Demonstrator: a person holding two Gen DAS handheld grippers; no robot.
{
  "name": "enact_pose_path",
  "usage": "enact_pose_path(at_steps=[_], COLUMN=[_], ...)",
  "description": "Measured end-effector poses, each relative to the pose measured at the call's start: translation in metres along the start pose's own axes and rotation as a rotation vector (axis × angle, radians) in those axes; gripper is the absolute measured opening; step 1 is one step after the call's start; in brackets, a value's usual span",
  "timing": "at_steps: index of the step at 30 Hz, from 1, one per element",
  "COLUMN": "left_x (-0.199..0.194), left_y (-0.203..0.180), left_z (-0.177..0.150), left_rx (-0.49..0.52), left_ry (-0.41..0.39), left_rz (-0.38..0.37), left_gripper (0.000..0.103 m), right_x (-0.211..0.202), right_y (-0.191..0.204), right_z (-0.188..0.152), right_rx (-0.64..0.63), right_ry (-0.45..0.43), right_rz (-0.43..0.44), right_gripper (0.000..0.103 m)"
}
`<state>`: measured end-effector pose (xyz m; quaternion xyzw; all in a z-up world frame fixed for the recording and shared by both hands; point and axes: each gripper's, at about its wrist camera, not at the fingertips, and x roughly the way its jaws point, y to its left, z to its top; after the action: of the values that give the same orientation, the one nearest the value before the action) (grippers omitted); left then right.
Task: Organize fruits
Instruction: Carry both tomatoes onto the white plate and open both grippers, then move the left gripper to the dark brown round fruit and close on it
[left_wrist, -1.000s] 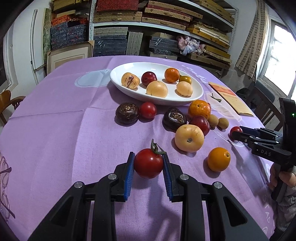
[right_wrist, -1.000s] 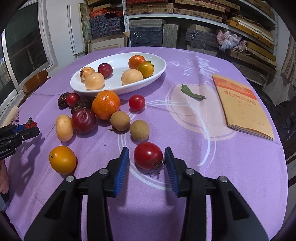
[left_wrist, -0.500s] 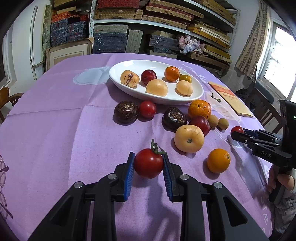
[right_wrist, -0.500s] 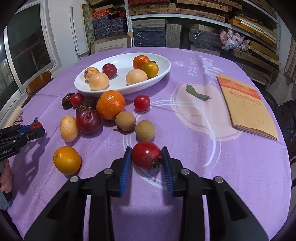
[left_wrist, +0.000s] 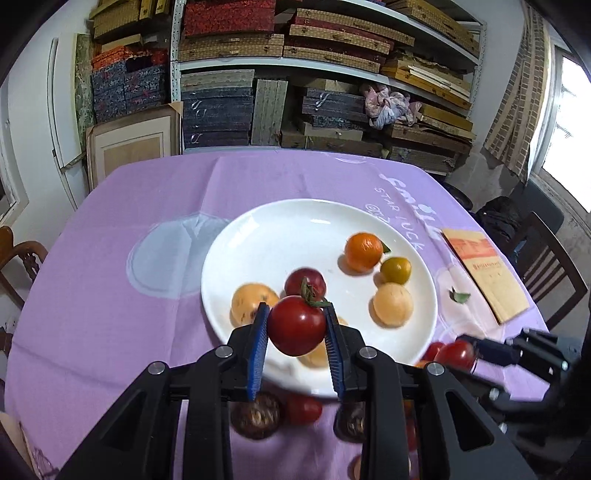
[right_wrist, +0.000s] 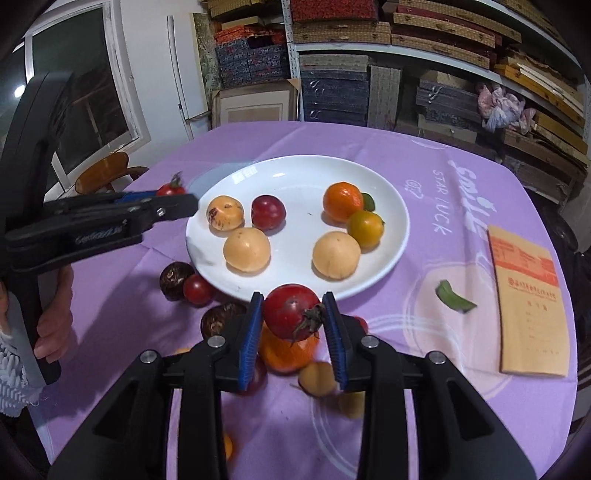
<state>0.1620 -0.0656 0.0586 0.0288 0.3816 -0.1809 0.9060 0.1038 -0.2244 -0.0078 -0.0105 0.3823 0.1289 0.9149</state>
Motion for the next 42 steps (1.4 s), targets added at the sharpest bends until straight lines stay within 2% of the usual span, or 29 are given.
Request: enact_pose_path(at_steps=[5, 10, 12, 14, 17, 21, 23, 24, 26, 27, 29, 31, 34, 36, 42], left_x=[0.049, 0.096, 0.106, 0.109, 0.106, 0.090, 0.074, 0.065, 0.039, 0.027, 0.001, -0.020, -0.034, -0.033, -0.015], left_y=[0.016, 0.024, 0.027, 0.029, 0.029, 0.028, 0.030, 0.031, 0.035, 0.037, 0.042, 0.049, 0.055, 0.054, 0.039], left_z=[0.043, 0.053, 0.053, 0.052, 0.050, 0.047, 0.044, 0.041, 0.030, 0.024, 0.008, -0.013, -0.045, -0.064, -0.095], left_rx=[-0.048, -0.070, -0.087, -0.091, -0.089, -0.085, -0.086, -0.088, -0.086, -0.082, -0.071, -0.078, -0.084, -0.073, 0.027], left_ry=[0.042, 0.119, 0.144, 0.152, 0.142, 0.115, 0.090, 0.074, 0.031, 0.008, -0.033, -0.062, -0.055, -0.039, -0.031], left_rz=[0.016, 0.033, 0.015, 0.006, 0.012, 0.023, 0.039, 0.051, 0.083, 0.098, 0.147, 0.192, 0.200, 0.201, 0.256], left_gripper=[0.030, 0.030, 0.030, 0.031, 0.041, 0.045, 0.053, 0.057, 0.071, 0.073, 0.085, 0.094, 0.095, 0.095, 0.095], right_x=[0.038, 0.057, 0.058, 0.055, 0.045, 0.020, 0.005, -0.005, -0.025, -0.034, -0.052, -0.067, -0.078, -0.077, -0.079], right_y=[0.001, -0.004, -0.005, -0.009, -0.018, -0.026, -0.031, -0.034, -0.038, -0.040, -0.042, -0.049, -0.062, -0.073, -0.095], right_z=[0.021, 0.027, 0.025, 0.022, 0.016, 0.004, -0.003, -0.008, -0.020, -0.026, -0.038, -0.052, -0.072, -0.080, -0.089], right_rx=[-0.004, -0.007, -0.005, 0.009, 0.047, 0.072, 0.085, 0.096, 0.115, 0.123, 0.156, 0.200, 0.270, 0.316, 0.409], right_ry=[0.034, 0.055, 0.050, 0.048, 0.035, -0.003, -0.032, -0.052, -0.099, -0.120, -0.174, -0.223, -0.266, -0.265, -0.261], right_rz=[-0.015, -0.014, -0.016, -0.011, 0.000, -0.004, -0.015, -0.026, -0.065, -0.088, -0.125, -0.127, -0.120, -0.116, -0.077], right_gripper=[0.030, 0.030, 0.030, 0.032, 0.037, 0.044, 0.051, 0.054, 0.070, 0.082, 0.097, 0.099, 0.099, 0.099, 0.099])
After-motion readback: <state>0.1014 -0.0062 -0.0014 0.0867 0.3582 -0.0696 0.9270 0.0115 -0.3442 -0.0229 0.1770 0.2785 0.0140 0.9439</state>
